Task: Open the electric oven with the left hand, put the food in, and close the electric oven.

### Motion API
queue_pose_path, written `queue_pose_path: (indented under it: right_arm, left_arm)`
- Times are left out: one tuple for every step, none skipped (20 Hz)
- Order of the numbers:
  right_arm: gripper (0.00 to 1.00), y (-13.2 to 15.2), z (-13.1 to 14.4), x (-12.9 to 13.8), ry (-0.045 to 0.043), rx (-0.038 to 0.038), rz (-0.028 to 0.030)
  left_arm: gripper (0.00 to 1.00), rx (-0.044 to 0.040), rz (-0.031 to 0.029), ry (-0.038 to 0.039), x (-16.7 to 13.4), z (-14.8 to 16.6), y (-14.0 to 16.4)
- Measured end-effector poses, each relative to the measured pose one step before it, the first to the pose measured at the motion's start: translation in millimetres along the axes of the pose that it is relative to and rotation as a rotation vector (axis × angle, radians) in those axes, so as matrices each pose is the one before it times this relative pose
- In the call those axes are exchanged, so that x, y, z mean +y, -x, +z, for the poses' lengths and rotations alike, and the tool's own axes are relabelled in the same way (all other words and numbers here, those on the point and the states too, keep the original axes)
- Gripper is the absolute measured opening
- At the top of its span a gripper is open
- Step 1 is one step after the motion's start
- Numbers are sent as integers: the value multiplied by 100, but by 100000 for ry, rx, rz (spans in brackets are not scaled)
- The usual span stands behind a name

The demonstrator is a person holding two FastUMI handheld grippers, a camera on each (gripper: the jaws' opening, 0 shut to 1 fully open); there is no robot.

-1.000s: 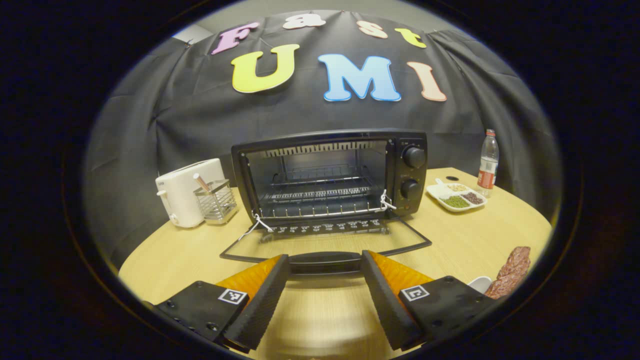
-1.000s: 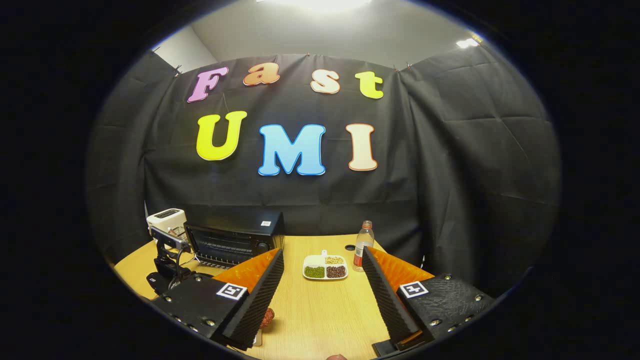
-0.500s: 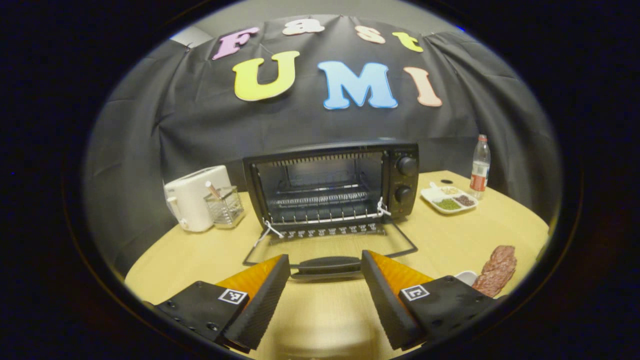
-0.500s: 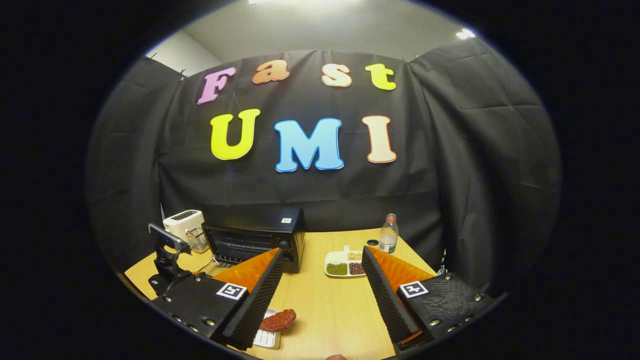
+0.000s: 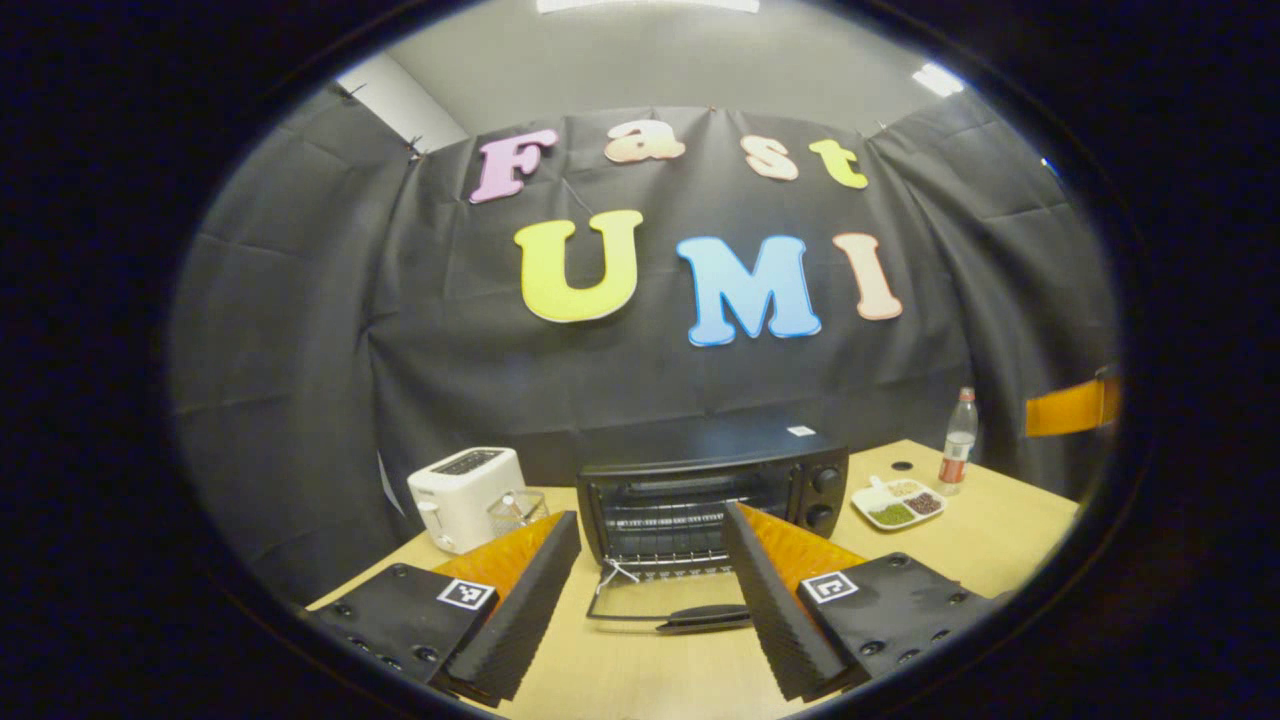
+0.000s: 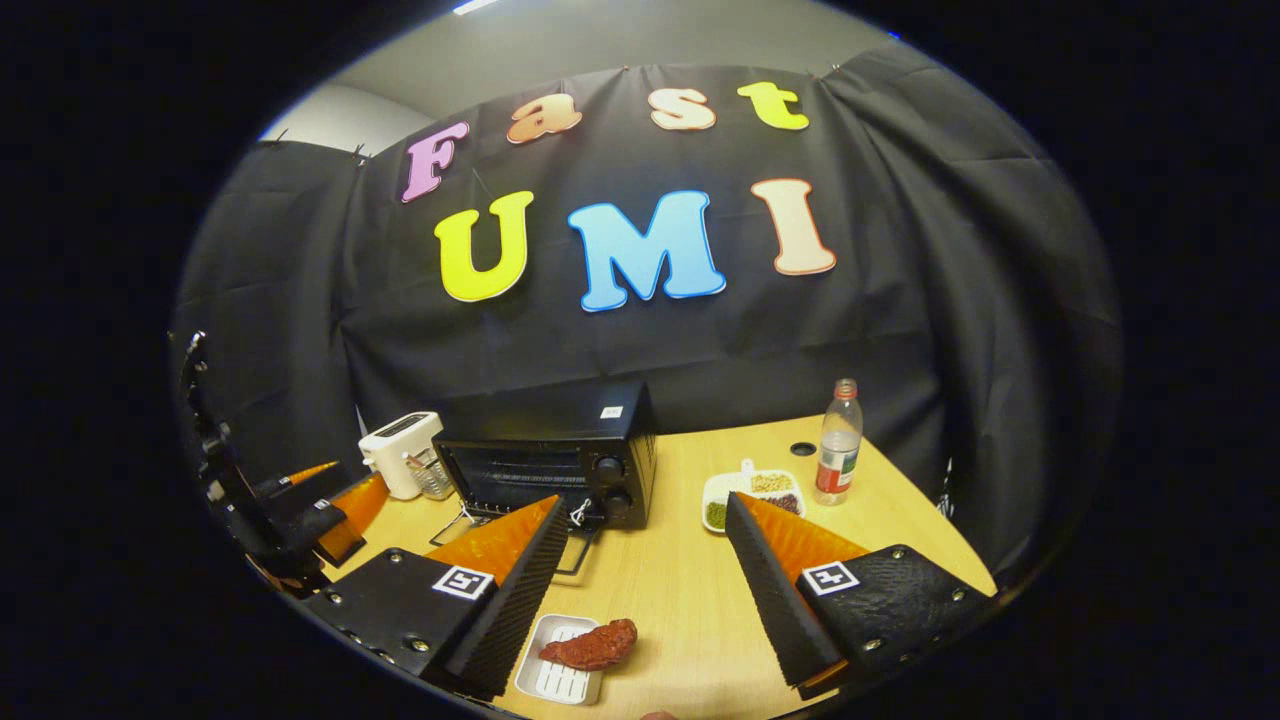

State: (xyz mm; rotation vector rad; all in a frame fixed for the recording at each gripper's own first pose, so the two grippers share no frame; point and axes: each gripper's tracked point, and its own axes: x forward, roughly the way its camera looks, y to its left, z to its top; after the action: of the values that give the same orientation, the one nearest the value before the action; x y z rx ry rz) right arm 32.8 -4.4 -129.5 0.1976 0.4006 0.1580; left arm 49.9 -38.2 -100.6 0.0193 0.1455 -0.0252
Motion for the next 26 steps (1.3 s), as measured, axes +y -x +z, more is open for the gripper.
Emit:
queue_pose_path:
  right_arm:
    - [97,-447,-498,-3,-1855,1759,1141]
    - [98,-326,-506,68,-1969,1959,1394]
    - [98,-367,-791,139,-2069,2614,1311]
    - [98,-411,-784,34,-2161,2813,1292]
    - [98,-476,-886,-28,-2258,2833,850]
    - [98,-387,-924,-122,-2358,3388,776]
    - [98,-416,-944,52,-2319,3102,734]
    - [98,-317,-818,-77,-2361,2696,456]
    - [98,-386,-808,-194,-2503,2671,649]
    - [98,-269,-601,-48,-2027,2227,335]
    - [98,-465,-702,-192,-2166,2241,243]
    - [97,-534,-514,-252,-2045,2095,92]
    - [97,-370,-707,-214,-1895,2782,7]
    - [97,-440,-511,-96,-1911,2204,414]
    - [97,-364,-666,-52,-1816,2311,547]
    - [97,-398,-607,-70,-1799,2752,692]
    - [97,-563,-627,-113,-1528,2590,602]
    - [97,-425,-597,-90,-1414,2390,221]
    - [97,-410,-559,-157,-1309,1966,18]
    - [97,-443,-501,-216,-1289,1775,-545]
    - [97,-337,-386,-196,-1132,1644,-382]
    - [97,-384,-489,-291,-1192,1391,93]
    - [97,-273,-508,-271,-1623,1504,224]
    - [94,53,-378,-129,-1987,1801,664]
    - [93,-246,-441,24,-1945,1615,915]
    - [93,-34,-252,-63,-1961,1426,1000]
  left_arm:
    - [100,-1534,1105,-171,737,1027,691]
    - [95,-1616,955,-155,544,878,454]
    - [95,-1229,645,-84,311,665,300]
    - [100,-1004,658,104,369,707,396]
    - [100,-913,751,309,438,768,413]
    - [100,-712,840,398,383,539,398]
    - [100,-579,808,430,260,248,269]
    - [100,-310,755,259,268,374,343]
    - [100,-531,798,195,246,321,320]
    - [100,-544,498,-20,182,295,248]
    - [100,-360,658,-285,192,211,265]
    - [100,-436,363,-443,162,299,237]
    - [100,-57,508,-493,209,86,60]
    - [100,-104,77,-200,92,133,164]
    - [100,290,424,-72,27,-85,120]
    - [100,602,376,329,106,-233,118]
    - [100,399,209,407,33,-113,31]
    - [100,287,691,446,136,-191,-16]
    - [100,419,344,209,171,-127,31]
    - [100,222,596,89,148,-75,-1]
    - [100,189,368,68,44,-176,-3]
    - [100,230,359,36,123,-154,34]
    - [100,356,165,35,65,-76,7]
    - [100,453,377,-50,183,-110,55]
    - [100,463,167,70,110,-193,-83]
    - [100,367,339,128,69,-143,-12]
